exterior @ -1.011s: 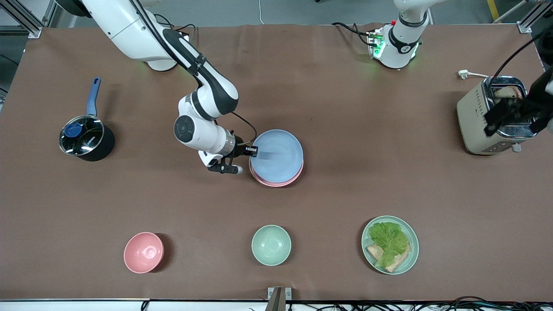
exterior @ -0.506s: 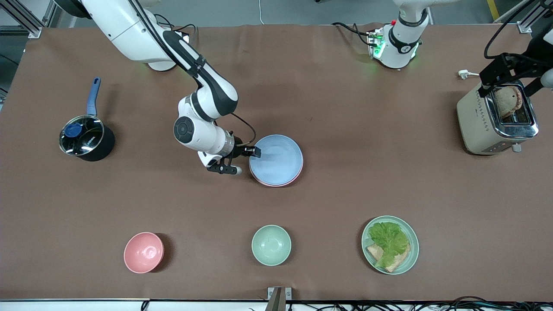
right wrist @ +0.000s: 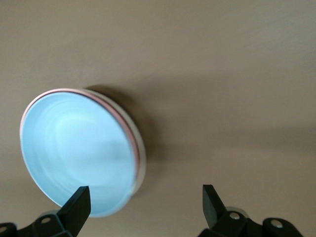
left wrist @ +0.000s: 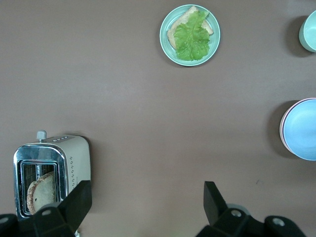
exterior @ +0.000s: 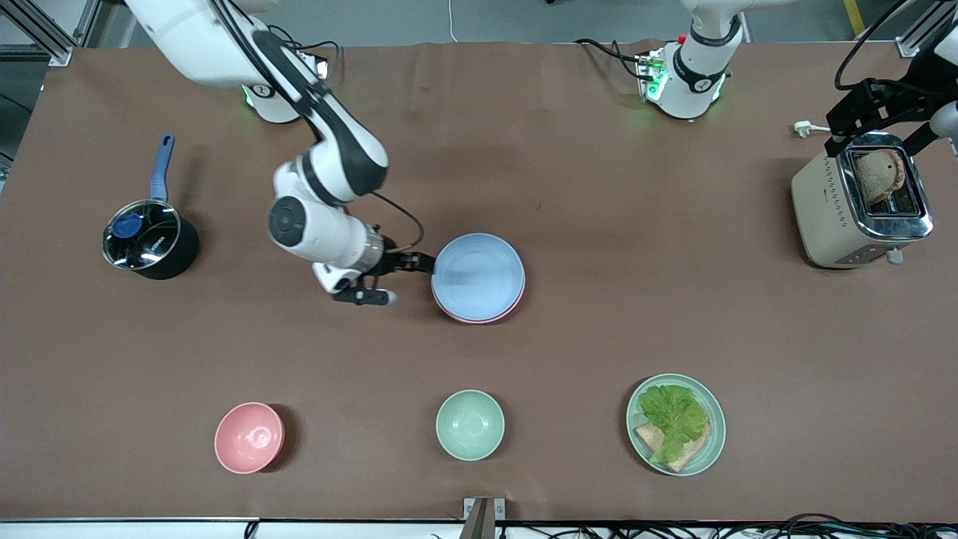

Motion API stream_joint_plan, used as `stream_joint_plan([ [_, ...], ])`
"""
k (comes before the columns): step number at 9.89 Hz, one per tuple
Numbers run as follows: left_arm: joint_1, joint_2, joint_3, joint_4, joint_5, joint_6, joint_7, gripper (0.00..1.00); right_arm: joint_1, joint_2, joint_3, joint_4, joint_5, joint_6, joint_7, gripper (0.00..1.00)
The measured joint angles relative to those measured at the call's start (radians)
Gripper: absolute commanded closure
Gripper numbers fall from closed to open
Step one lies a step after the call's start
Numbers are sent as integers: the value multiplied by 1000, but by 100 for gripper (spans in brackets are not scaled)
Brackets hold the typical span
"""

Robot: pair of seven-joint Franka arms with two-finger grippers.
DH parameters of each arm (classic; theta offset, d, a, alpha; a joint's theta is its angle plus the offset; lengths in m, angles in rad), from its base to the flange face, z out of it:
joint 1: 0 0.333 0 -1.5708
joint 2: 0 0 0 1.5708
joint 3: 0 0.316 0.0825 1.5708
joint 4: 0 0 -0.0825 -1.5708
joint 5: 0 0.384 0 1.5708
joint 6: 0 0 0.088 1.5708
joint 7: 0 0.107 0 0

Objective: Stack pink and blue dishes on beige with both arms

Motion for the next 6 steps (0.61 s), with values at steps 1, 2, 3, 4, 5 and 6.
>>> stream_joint_plan([
  [1,0,0,1,-2,0,0,0,0,-45,-77,-14,3,-63,-90,2,0],
  [2,0,0,1,-4,0,0,0,0,-73,-156,-50,6,-105,-164,2,0],
  [3,0,0,1,-6,0,0,2,0,-81,-225,-108,9,-142,-211,1,0],
  [4,0,0,2,-7,0,-1,11,0,-85,-283,-174,15,-174,-242,-25,0],
  [5,0,0,2,-8,0,-2,20,0,-98,-322,-218,39,-190,-285,-58,0],
  [6,0,0,2,-9,0,-5,28,0,-125,-340,-241,91,-195,-354,-79,0],
])
